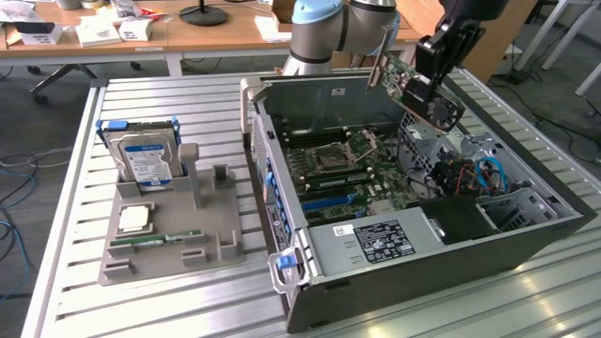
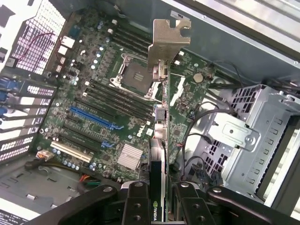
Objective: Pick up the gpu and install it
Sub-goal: 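Insert the gpu into the slot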
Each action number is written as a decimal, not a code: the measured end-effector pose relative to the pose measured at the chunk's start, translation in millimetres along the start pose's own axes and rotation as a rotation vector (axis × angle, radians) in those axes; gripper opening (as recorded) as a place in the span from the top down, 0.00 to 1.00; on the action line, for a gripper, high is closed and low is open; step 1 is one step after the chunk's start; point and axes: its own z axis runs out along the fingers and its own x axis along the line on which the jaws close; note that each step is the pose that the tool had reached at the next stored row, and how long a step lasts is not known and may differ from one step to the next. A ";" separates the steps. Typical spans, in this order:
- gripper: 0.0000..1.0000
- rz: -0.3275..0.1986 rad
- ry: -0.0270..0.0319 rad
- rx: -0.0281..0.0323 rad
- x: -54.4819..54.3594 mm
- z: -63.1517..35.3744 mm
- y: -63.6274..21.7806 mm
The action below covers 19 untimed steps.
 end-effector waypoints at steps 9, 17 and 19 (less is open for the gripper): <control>0.74 -0.080 0.0030 -0.0021 -0.3 0.5 0.7; 0.74 -0.151 0.0057 -0.0039 -0.3 1.0 0.8; 0.74 -0.168 0.0064 -0.0043 -0.3 1.0 0.8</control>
